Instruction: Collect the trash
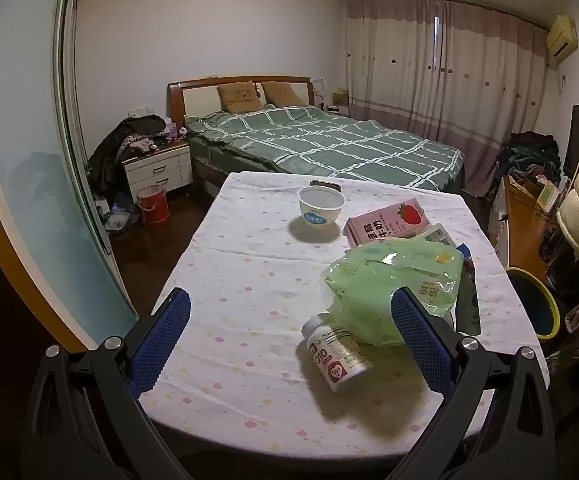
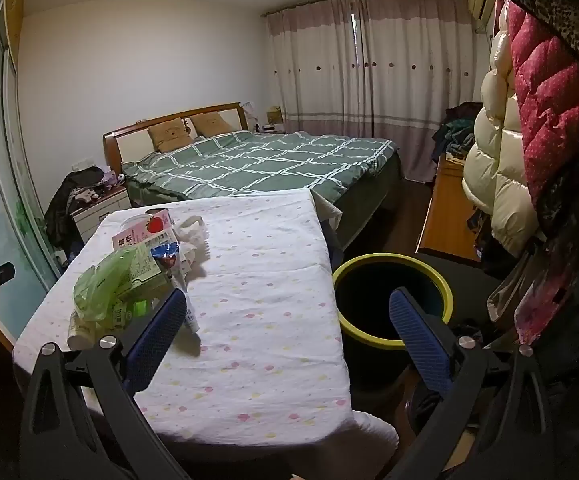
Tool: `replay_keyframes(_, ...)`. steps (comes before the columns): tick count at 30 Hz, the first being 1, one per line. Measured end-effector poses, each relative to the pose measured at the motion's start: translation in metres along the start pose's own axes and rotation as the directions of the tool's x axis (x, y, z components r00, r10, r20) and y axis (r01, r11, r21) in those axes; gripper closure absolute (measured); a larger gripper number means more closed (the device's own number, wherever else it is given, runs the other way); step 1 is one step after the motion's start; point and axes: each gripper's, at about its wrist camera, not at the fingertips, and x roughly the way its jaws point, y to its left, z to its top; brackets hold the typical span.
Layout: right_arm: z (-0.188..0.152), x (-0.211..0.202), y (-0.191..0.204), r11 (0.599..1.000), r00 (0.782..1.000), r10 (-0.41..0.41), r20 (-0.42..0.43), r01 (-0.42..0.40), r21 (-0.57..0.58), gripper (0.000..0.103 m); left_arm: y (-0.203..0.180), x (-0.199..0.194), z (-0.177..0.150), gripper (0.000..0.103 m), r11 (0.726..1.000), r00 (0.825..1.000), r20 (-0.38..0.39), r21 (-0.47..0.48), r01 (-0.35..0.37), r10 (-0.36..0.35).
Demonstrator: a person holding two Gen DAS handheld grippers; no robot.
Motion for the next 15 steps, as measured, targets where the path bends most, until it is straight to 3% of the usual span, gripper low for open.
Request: replay_keyframes(15, -0.0034, 0.0054, 0.0016, 1.000, 1.000, 0.000, -0.006, 0.000, -0.010, 0.006, -0.0038, -0.0028, 0.0015, 0.004, 1.000, 1.000, -0.003, 0.014, 0.015, -0.015)
